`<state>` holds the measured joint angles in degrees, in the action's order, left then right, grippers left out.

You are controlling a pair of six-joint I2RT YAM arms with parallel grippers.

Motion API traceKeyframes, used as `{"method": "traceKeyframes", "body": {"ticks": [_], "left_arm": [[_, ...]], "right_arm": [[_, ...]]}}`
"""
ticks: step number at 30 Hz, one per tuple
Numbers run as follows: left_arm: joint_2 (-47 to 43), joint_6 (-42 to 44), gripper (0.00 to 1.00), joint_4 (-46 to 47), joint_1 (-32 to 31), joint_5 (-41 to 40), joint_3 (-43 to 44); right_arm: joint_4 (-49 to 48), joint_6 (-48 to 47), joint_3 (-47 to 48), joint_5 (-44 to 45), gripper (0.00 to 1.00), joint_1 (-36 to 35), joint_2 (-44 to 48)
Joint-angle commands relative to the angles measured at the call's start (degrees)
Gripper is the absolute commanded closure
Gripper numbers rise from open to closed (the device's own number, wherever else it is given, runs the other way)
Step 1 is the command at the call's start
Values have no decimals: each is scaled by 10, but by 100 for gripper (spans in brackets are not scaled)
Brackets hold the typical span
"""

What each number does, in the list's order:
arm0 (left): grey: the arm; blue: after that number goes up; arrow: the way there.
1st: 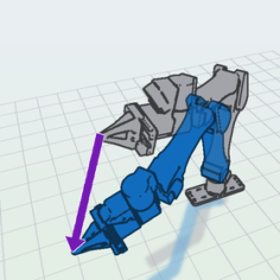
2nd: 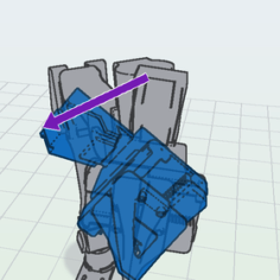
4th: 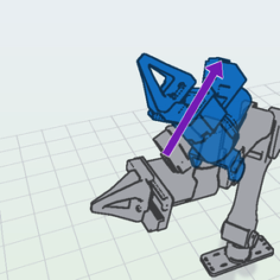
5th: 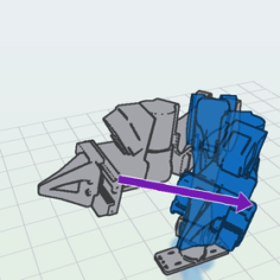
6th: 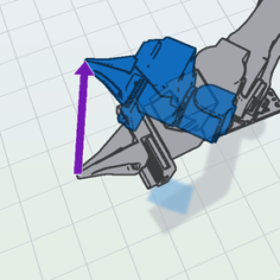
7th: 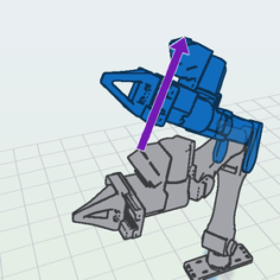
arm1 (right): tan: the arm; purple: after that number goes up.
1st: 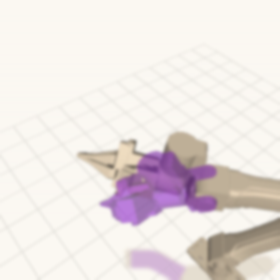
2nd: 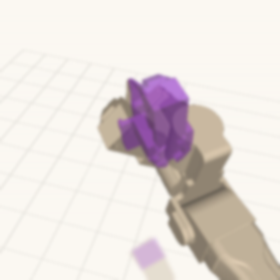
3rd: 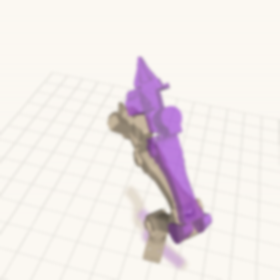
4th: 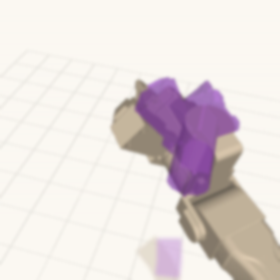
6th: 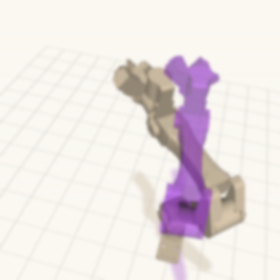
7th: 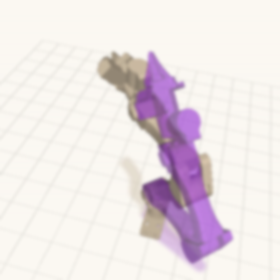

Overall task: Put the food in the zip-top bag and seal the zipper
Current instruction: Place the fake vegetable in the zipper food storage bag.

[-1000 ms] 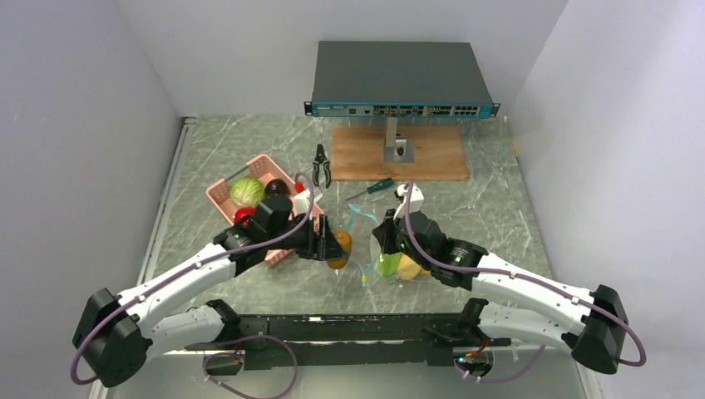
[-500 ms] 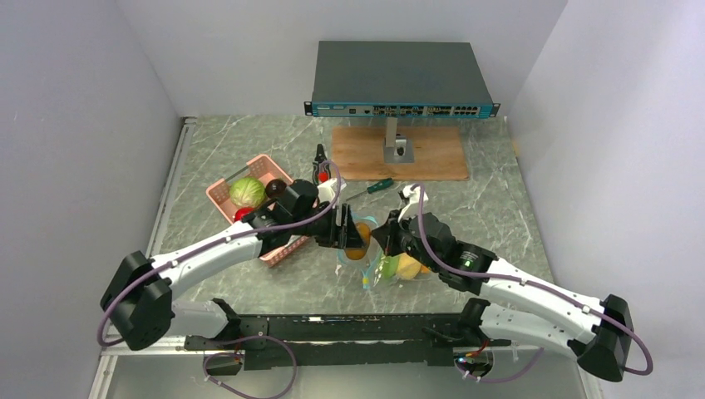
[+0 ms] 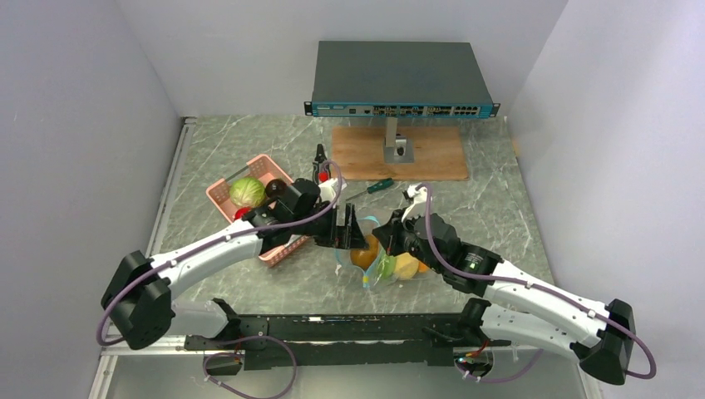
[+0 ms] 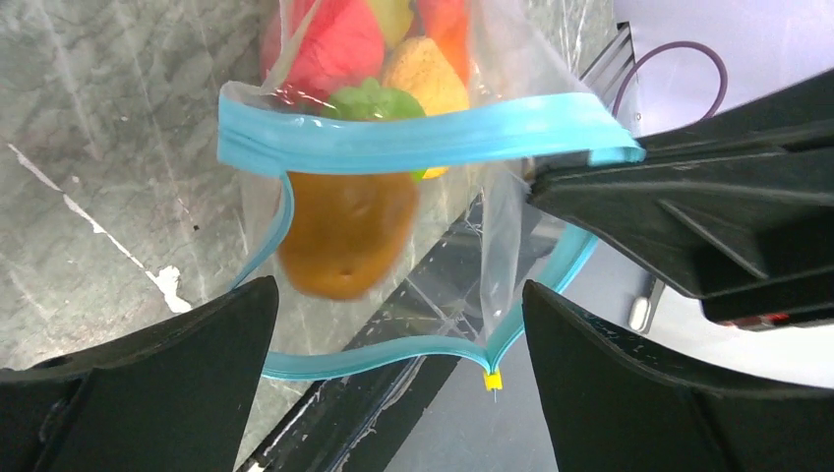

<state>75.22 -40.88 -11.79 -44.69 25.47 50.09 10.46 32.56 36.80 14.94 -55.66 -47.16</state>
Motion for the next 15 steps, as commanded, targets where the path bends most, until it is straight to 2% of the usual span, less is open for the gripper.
{"method": "traceKeyframes", "body": {"ticks": [1,5,8,15], "left_arm": [[-47,14,0,-23,-3,-35,7],[-82,24,0,-47,-2,-63,4],[-106,52,0,-111,-1,-115,24],[-161,85,0,-256,24,-327,41]], "right_arm": [[-17,-1,3,11,100,-2,-4],[-23,0,-3,14,100,-2,-3],[-24,-6,2,16,100,-2,-13],[-16,-5,7,18,100,-2,-17]]}}
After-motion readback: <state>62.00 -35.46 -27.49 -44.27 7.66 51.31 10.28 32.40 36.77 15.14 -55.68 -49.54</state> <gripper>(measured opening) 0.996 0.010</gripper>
